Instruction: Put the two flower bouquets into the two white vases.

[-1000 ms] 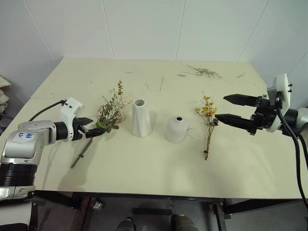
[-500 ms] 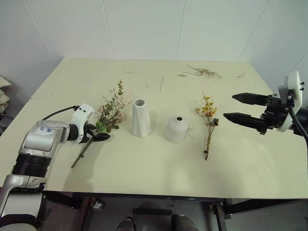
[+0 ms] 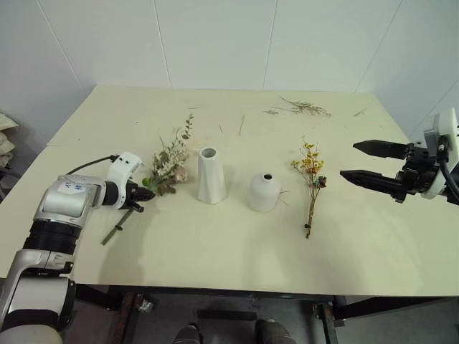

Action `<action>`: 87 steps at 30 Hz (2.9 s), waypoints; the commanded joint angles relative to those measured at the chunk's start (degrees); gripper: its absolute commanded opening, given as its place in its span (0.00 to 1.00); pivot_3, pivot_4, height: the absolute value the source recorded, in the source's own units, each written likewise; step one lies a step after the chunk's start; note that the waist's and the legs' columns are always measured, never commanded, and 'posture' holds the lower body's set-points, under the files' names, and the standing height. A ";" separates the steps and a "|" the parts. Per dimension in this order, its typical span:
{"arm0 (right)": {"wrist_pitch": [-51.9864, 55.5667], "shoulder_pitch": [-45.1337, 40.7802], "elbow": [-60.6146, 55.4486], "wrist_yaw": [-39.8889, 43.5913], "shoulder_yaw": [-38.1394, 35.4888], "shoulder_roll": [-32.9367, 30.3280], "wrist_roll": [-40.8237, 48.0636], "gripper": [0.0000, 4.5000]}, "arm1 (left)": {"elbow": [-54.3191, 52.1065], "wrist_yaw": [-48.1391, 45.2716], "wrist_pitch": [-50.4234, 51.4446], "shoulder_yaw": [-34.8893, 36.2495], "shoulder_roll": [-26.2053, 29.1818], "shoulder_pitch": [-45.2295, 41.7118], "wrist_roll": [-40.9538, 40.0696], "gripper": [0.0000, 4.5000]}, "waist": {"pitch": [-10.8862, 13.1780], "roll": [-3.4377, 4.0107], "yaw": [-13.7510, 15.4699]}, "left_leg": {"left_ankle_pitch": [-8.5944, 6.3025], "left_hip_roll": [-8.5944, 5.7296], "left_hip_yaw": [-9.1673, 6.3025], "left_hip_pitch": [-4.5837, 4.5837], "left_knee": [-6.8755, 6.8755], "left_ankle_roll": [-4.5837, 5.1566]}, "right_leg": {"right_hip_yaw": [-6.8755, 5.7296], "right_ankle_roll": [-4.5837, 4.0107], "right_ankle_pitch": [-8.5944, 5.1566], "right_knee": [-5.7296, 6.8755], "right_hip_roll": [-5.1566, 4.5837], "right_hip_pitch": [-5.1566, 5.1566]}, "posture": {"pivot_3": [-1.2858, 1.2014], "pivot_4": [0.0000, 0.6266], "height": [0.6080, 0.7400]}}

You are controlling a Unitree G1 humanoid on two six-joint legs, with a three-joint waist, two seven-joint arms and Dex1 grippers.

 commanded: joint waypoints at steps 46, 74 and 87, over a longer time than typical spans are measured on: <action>1.83 11.27 -20.61 -14.07 -8.76 2.27 11.16 1.00 | 34.56 -22.99 -39.61 32.26 -25.81 -31.09 -23.97 0.03 | 0.02 -0.05 -0.03 | -0.02 -0.05 -0.01 -0.05 0.22 0.01 | 0.01 0.18 0.09 -0.01 -0.01 0.10 | 0.52 0.24 1.00; 0.60 12.14 -20.35 -15.16 -7.71 2.52 10.24 1.00 | 29.14 -25.01 -34.09 27.36 -25.43 -27.09 -22.55 0.03 | 0.02 -0.05 0.06 | -0.02 -0.05 -0.01 -0.05 0.23 0.01 | 0.01 0.18 0.09 -0.02 -0.01 0.12 | 0.52 0.24 1.00; 0.49 12.59 -20.75 -15.27 -8.19 2.60 9.89 1.00 | 27.47 -26.29 -33.92 25.87 -25.08 -26.49 -22.27 0.03 | 0.02 -0.05 0.06 | -0.02 -0.05 -0.01 -0.06 0.23 0.01 | 0.01 0.18 0.09 -0.03 -0.01 0.11 | 0.52 0.24 1.00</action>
